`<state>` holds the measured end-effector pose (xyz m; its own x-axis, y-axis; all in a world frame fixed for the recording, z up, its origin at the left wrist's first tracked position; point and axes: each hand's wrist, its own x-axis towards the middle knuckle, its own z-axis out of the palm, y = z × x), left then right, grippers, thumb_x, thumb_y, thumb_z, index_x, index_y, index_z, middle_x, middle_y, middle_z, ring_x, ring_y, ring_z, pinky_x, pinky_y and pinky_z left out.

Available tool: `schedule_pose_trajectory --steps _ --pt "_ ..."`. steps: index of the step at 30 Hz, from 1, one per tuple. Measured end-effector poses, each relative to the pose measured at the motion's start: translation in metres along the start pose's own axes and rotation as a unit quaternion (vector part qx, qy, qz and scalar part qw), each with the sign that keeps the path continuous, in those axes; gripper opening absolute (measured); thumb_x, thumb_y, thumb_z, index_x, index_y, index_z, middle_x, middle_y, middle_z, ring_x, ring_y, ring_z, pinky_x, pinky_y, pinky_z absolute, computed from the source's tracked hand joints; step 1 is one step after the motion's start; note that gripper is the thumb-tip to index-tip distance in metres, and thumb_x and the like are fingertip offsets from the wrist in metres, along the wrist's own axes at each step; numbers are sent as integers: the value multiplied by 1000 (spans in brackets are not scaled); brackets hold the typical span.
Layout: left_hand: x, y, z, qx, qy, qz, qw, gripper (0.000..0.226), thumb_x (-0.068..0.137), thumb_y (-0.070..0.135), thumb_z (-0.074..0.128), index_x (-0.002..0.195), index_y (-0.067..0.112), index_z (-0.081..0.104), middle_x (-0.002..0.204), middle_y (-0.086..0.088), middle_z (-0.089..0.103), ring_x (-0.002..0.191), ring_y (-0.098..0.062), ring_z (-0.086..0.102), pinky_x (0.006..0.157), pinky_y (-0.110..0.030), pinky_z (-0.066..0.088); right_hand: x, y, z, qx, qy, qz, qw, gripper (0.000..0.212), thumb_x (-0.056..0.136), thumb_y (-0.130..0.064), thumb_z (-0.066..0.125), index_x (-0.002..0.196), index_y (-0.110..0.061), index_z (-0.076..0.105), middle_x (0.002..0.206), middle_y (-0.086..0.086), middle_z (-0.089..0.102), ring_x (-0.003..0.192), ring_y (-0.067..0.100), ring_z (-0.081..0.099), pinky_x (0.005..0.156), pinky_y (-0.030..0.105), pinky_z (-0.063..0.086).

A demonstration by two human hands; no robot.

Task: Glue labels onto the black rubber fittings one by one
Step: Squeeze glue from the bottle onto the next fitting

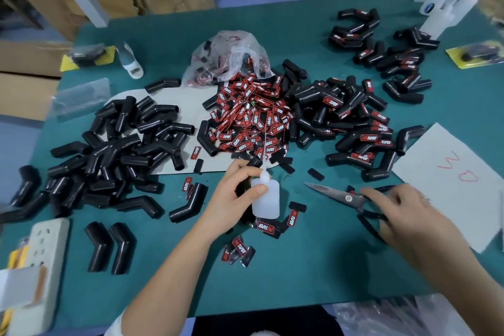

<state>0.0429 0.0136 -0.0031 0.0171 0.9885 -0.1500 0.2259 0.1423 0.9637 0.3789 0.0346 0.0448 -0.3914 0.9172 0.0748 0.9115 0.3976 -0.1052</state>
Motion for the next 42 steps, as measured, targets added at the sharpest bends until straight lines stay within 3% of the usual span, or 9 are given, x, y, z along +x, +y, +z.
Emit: schedule_pose_trajectory --steps 2,4,7,9,12,16,21,29,42 --pt "0 1 0 0 3 4 1000 28 85 54 65 108 38 67 118 9 49 116 7 49 95 -10 36 4 -7 -7 26 2 15 1000 61 56 -3 95 113 -15 78 83 13 55 61 37 61 39 40 50" --pt "-1 2 2 5 1 15 1000 28 86 52 64 109 37 67 116 8 49 111 3 51 94 -11 36 4 -16 -9 85 15 55 995 44 75 -25 85 116 -24 71 87 5 55 62 36 61 47 41 52" --pt "-2 4 4 3 -3 30 1000 25 88 49 64 109 36 68 113 7 49 107 1 51 94 -11 37 10 -37 -2 295 -31 103 950 45 90 -19 65 120 -52 57 96 -10 54 79 20 62 68 42 54" --pt "-3 5 4 3 -6 33 999 24 88 48 65 109 37 68 111 6 49 105 -1 51 93 -12 37 19 -53 -1 331 -59 58 940 49 94 -20 60 123 -59 50 104 -19 49 92 8 57 74 30 48" --pt "-4 4 4 0 -9 32 999 25 88 48 66 109 35 68 112 5 49 106 -4 52 95 -14 38 33 -70 0 303 -75 25 950 42 99 -35 57 132 -56 41 111 -24 44 99 -3 54 77 26 47" --pt "-5 5 5 -2 -7 36 999 27 88 49 66 109 32 69 111 7 49 107 -5 52 95 -15 38 42 -87 3 269 -33 24 962 27 98 -54 52 122 -46 45 96 -11 44 79 8 55 69 42 54" --pt "-5 7 5 -5 -14 29 999 29 88 49 65 110 31 68 112 4 49 110 -9 52 99 -20 39 42 -92 7 248 -19 27 968 27 98 -55 52 121 -41 47 94 -6 48 75 23 60 64 45 55" --pt "-5 8 6 -6 -12 32 999 28 87 49 65 108 32 67 113 4 49 112 -8 51 99 -17 38 43 -91 6 230 -11 30 973 32 98 -62 44 120 -40 49 89 -7 44 68 21 55 56 41 53" --pt "-4 5 6 2 -15 31 999 28 88 49 66 110 32 69 115 4 49 114 -11 51 101 -20 39 43 -88 3 211 -8 31 977 29 97 -54 52 120 -36 52 87 -5 45 63 26 54 53 40 52"
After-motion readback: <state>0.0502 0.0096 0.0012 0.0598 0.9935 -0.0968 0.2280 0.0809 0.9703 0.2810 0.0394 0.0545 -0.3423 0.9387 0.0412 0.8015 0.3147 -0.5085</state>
